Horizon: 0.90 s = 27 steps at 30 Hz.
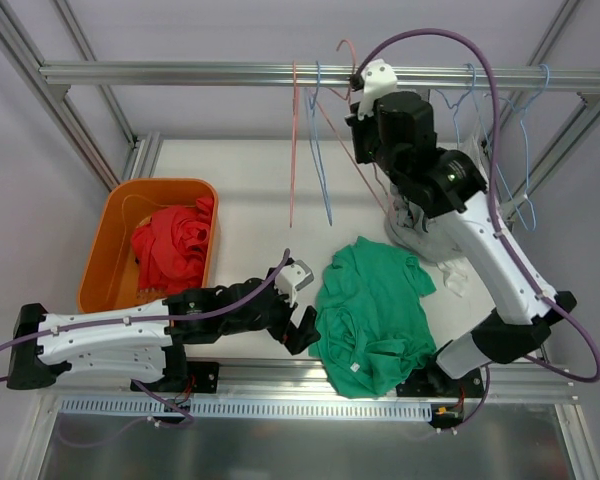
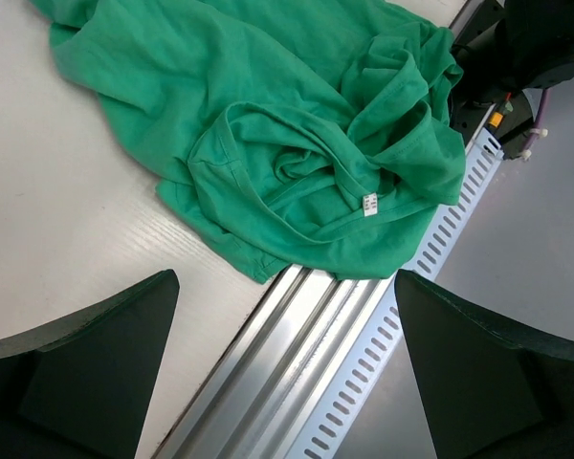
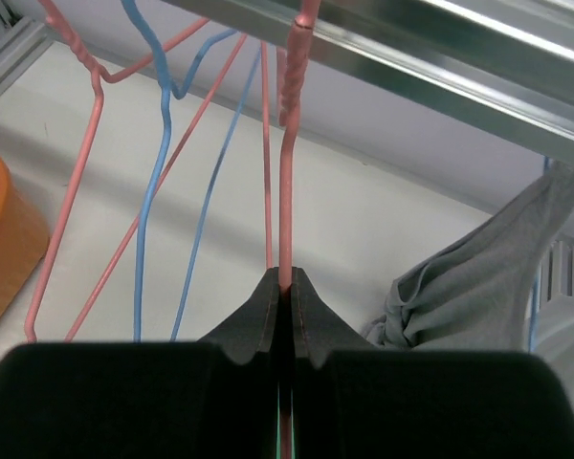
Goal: Remove the tank top from the hanger
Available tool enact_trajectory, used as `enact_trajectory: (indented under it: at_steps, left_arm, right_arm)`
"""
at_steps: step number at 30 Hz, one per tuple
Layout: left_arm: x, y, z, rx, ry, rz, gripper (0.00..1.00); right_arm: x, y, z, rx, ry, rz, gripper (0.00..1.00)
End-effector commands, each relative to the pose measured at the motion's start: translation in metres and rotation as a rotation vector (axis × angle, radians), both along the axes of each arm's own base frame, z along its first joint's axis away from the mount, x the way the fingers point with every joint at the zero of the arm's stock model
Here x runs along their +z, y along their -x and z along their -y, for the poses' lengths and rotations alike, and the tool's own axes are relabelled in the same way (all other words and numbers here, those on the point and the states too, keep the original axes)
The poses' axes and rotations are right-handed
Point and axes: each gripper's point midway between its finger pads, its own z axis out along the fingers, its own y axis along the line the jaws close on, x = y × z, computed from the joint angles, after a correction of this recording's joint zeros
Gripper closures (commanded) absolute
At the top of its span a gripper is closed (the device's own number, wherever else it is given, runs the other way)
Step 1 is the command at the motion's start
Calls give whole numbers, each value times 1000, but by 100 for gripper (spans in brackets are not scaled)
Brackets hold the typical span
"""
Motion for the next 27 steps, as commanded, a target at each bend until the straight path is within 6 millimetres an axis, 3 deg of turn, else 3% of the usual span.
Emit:
enact_trajectory:
  at_steps: [1, 10, 15, 16, 17, 19, 21, 22, 23, 24, 25, 26, 27]
  left_arm:
    - [-3, -3, 1, 29, -9, -3, 1]
    - [-3, -4, 0, 39, -4, -1, 1]
    - [-2, -4, 1, 41, -4, -4, 1]
    - [-2, -4, 3, 41, -3, -7, 1]
    - [-2, -4, 5, 40, -6, -8, 2]
    - [2, -4, 9, 34, -2, -6, 1]
    - [2, -4, 14, 31, -11, -3, 1]
    - [2, -4, 16, 31, -13, -1, 1]
    - [-1, -5, 20, 33, -23, -2, 1]
    - [1, -6, 24, 36, -18, -2, 1]
    - [-6, -6, 28, 40, -40, -3, 1]
    - [-3, -8, 35, 46, -28, 1, 1]
    - [-6, -9, 39, 50, -37, 3, 1]
  right_arm:
    - [22, -10, -8, -39, -22, 83, 100]
    - [-18, -16, -10, -89, -11, 17, 100]
    - [-21, -14, -10, -80, -32, 4, 99]
    - [-20, -13, -10, -77, -37, 2, 95]
    - [-18, -9, -7, -76, -45, 7, 75]
    - [-22, -4, -3, -73, -52, -4, 68]
    - [-13, 8, 8, -71, -80, 10, 50]
    - [-21, 12, 12, -72, -68, -1, 39]
    - [-21, 18, 18, -75, -68, 1, 16]
    - [-10, 30, 32, -86, -89, 26, 6]
    - [-9, 37, 39, -89, -86, 32, 0]
    - [-21, 43, 47, -95, -65, 15, 0]
    - [-9, 61, 66, -107, -90, 47, 1]
